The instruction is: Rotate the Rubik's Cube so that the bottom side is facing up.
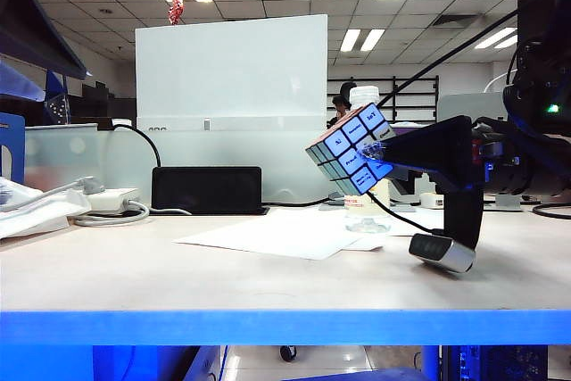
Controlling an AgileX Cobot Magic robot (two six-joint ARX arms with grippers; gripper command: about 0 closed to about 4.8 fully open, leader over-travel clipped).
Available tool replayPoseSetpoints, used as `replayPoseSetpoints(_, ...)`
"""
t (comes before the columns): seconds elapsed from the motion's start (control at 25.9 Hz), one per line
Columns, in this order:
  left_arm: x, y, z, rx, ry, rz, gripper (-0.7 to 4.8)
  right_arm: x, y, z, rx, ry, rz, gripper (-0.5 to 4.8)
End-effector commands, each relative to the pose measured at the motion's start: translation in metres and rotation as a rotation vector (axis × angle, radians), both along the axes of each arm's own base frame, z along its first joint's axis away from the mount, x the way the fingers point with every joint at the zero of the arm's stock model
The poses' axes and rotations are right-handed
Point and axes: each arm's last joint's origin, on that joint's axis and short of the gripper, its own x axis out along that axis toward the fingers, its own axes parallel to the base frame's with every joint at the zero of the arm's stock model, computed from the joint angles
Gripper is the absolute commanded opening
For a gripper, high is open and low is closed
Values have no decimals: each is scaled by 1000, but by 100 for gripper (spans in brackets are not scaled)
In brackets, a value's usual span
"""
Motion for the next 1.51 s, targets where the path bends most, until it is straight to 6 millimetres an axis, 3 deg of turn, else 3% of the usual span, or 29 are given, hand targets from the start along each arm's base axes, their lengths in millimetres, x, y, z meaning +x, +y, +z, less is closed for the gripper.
replayPoseSetpoints(0.04,2,0,8,-24,-68,4,286,-5,-2,-13,-33,85,-8,252)
replayPoseSetpoints(0.12,3,-2,14,-146,-65,-1,286,-5,-2,-13,-33,85,-8,252)
replayPoseSetpoints(0.31,7,-9,7,-223,-66,-189,287,-5,-2,-13,-36,85,-8,252)
replayPoseSetpoints(0.7,37,-76,-48,-251,-18,-429,289,-5,-2,-13,-43,84,-10,252)
replayPoseSetpoints(0.73,40,-79,-51,-264,4,-443,295,-5,-2,-13,-40,83,-9,252)
replayPoseSetpoints(0.81,53,-90,-62,-296,67,-498,409,-5,-2,-13,-34,85,-7,252)
replayPoseSetpoints(0.89,61,-97,-64,-305,75,-547,445,-5,-2,-13,-34,84,-7,252)
replayPoseSetpoints(1.12,79,-110,-52,-251,-50,-598,445,-5,-1,-13,-34,84,-7,252)
replayPoseSetpoints(1.35,94,-121,-69,-216,-14,-634,472,-5,-1,-13,-34,84,-7,252)
replayPoseSetpoints(1.51,110,-133,-67,-229,-26,-679,472,-5,-1,-13,-34,83,-7,252)
